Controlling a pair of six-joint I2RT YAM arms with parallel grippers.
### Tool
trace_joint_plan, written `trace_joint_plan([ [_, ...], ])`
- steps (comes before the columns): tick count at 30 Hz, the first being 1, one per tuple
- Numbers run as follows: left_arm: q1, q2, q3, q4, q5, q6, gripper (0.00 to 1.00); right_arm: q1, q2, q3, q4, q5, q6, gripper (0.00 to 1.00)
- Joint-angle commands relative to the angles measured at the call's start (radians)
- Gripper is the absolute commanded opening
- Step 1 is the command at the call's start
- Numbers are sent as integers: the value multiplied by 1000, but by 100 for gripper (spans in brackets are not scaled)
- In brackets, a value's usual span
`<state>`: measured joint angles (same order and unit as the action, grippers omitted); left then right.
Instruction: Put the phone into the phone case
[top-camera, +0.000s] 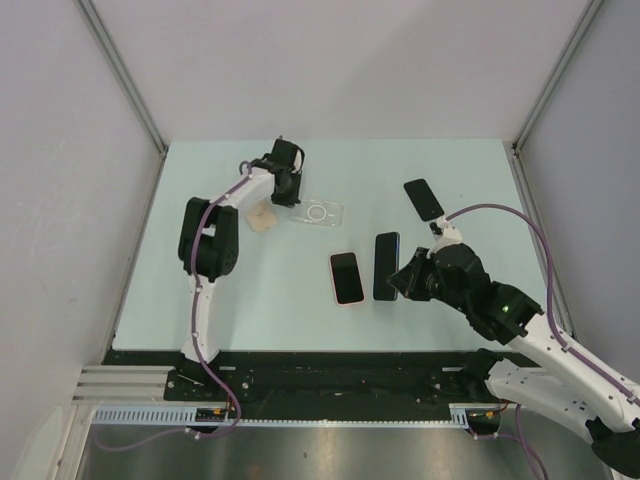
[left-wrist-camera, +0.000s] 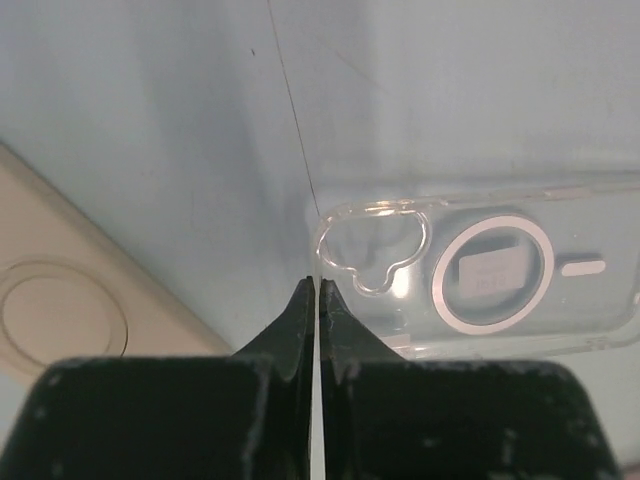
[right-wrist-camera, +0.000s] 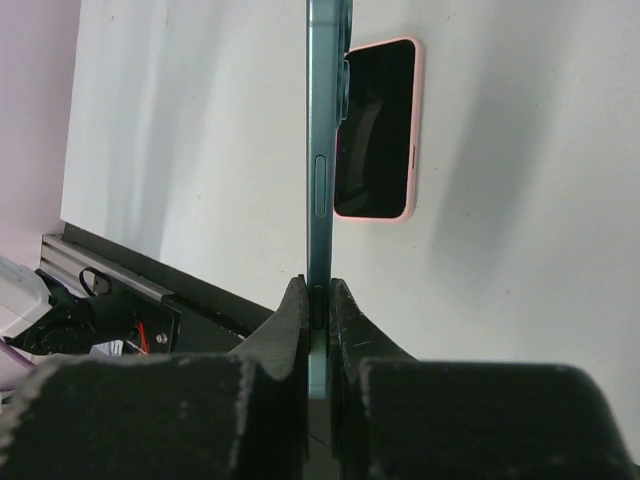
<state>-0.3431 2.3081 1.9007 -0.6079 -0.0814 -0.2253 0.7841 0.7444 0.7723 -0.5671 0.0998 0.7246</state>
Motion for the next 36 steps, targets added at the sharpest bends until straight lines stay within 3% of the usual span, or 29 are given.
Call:
trace_joint_plan([
  [1, 4, -232, -177, 139, 164, 288, 0, 1, -31, 7, 70, 6, -13, 1],
  [2, 4, -298, -213, 158, 261, 335, 0, 0, -40, 5, 69, 6, -16, 1],
  [4, 3, -360, -320, 194, 311, 478, 0, 0, -46, 2, 58, 5, -11, 1],
  [8, 3, -489, -431, 162, 336, 662, 0, 0, -69, -10, 42, 15, -8, 1],
  [12, 3, -542, -482, 30, 304, 802, 0, 3, -77, -13, 45, 12, -10, 1],
  [17, -34, -622, -644, -21, 402, 1000, 0, 7, -79, -16, 35, 5, -2, 1],
  [22, -121, -645, -736, 65, 390, 1027, 0, 12, -95, -19, 19, 1, 10, 2],
  [30, -169, -639, -782, 166, 414, 979, 3, 23, -157, -50, 16, 21, 35, 2],
  [32, -169, -651, -781, 194, 413, 919, 18, 23, -151, -50, 12, 17, 29, 3],
  [34, -169, -688, -782, 220, 439, 890, 52, 24, -146, -51, 13, 0, 26, 4],
  [35, -169, -706, -784, 230, 443, 862, 81, 26, -145, -51, 16, -6, 24, 4],
  [36, -169, -722, -784, 250, 450, 848, 100, 24, -142, -50, 22, -15, 25, 4],
])
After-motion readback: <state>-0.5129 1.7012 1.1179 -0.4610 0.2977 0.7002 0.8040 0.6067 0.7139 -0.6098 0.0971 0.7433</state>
